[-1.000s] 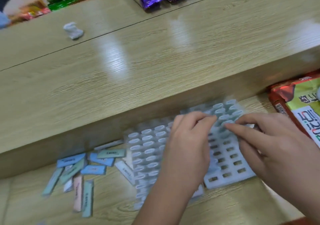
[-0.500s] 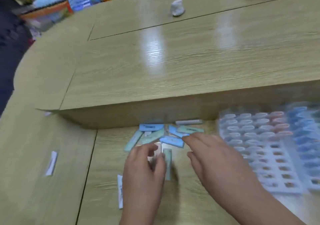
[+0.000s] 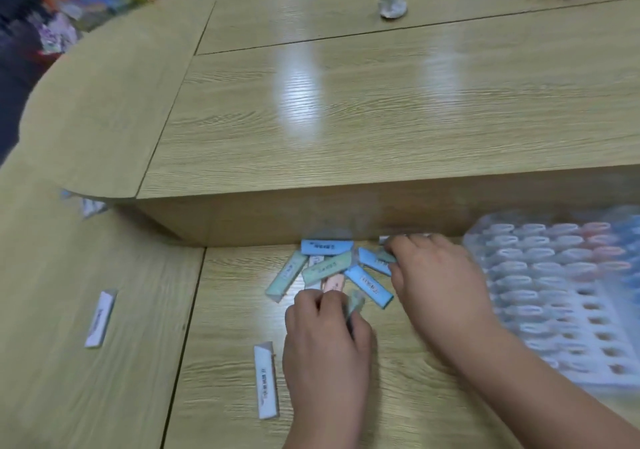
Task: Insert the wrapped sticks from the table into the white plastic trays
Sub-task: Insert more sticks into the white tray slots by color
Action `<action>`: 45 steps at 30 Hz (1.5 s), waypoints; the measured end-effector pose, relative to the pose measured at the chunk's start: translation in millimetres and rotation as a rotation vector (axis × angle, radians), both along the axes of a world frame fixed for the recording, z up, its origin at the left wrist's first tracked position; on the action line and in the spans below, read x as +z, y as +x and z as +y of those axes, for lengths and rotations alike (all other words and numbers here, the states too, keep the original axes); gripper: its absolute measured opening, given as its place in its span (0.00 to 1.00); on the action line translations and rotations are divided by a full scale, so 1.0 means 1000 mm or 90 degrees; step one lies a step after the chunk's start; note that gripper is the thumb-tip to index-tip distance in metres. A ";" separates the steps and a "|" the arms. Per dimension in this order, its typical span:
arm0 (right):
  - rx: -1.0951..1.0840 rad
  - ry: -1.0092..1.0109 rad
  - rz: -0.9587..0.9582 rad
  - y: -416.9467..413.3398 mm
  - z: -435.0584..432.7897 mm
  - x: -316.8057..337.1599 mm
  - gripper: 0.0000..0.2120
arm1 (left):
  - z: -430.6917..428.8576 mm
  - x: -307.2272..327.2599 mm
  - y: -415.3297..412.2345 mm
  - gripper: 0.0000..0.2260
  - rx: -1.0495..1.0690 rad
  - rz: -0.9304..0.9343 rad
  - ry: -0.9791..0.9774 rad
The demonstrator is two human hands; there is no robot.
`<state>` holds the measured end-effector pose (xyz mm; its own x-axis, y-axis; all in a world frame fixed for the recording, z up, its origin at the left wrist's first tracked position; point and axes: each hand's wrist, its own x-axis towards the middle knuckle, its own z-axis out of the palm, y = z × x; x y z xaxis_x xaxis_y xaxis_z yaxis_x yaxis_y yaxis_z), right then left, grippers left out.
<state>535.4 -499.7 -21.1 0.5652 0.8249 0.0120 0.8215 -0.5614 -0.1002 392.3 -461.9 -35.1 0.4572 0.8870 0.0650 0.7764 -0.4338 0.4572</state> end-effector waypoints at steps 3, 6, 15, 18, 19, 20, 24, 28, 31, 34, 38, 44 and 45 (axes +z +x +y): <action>0.005 0.059 0.013 -0.001 -0.001 0.009 0.09 | 0.007 0.003 -0.004 0.04 0.011 -0.048 -0.018; -0.022 0.151 0.099 -0.001 -0.008 0.029 0.15 | 0.011 0.010 -0.004 0.03 0.021 -0.194 -0.137; -0.109 0.484 0.355 0.056 -0.117 0.097 0.08 | -0.019 0.076 0.062 0.13 -0.183 -0.421 -0.222; -0.163 0.514 0.294 0.088 -0.171 0.103 0.08 | -0.047 0.088 0.098 0.08 -0.229 -0.442 -0.255; -0.186 0.521 0.276 0.100 -0.194 0.106 0.08 | -0.062 0.090 0.114 0.07 -0.251 -0.440 -0.271; -0.199 0.526 0.262 0.108 -0.207 0.105 0.08 | -0.070 0.092 0.123 0.07 -0.267 -0.438 -0.283; -0.253 0.515 0.244 0.131 -0.249 0.100 0.07 | -0.109 0.092 0.156 0.05 -0.342 -0.424 -0.331; -0.227 0.513 0.229 0.141 -0.266 0.085 0.07 | -0.137 0.081 0.178 0.05 -0.371 -0.423 -0.352; -0.210 0.459 0.189 0.149 -0.271 0.073 0.10 | -0.145 0.073 0.191 0.08 -0.374 -0.393 -0.330; -0.187 0.412 0.175 0.158 -0.276 0.062 0.08 | -0.151 0.070 0.203 0.05 -0.386 -0.321 -0.260; -0.158 0.363 0.143 0.166 -0.280 0.054 0.05 | -0.159 0.062 0.214 0.06 -0.375 -0.269 -0.200; -0.140 0.319 0.145 0.174 -0.279 0.044 0.07 | -0.170 0.056 0.222 0.11 -0.396 -0.215 -0.080; -0.129 0.318 0.141 0.175 -0.279 0.043 0.06 | -0.170 0.053 0.223 0.10 -0.398 -0.207 -0.059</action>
